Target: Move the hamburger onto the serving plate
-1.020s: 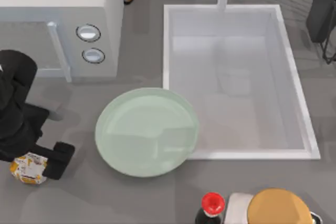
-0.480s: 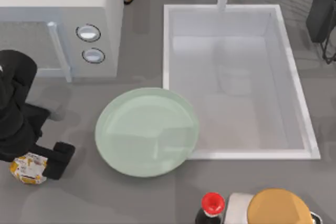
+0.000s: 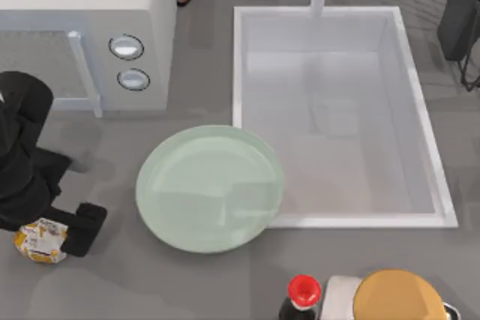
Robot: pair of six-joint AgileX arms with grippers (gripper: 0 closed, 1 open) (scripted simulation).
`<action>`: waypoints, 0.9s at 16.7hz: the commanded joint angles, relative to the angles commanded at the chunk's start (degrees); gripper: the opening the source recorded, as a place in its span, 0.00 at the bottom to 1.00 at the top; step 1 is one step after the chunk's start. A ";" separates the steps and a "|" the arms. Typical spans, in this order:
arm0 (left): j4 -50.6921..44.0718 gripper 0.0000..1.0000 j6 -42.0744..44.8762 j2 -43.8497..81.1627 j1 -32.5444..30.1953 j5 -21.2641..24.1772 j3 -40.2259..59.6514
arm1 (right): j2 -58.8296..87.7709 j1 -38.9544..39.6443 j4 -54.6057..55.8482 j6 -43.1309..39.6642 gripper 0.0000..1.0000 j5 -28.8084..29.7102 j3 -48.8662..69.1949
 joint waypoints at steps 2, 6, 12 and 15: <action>0.00 0.00 0.00 0.00 0.00 0.00 0.00 | 0.00 0.00 0.00 0.00 1.00 0.00 0.00; -4.57 0.00 0.00 -4.25 0.04 0.55 2.36 | 0.00 0.00 0.00 0.00 1.00 0.00 0.00; -19.91 0.00 -0.30 -9.41 0.03 0.55 11.30 | 0.00 0.00 0.00 0.00 1.00 0.00 0.00; -26.61 0.00 -0.36 -12.42 -0.09 0.54 15.46 | 0.00 0.00 0.00 0.00 1.00 0.00 0.00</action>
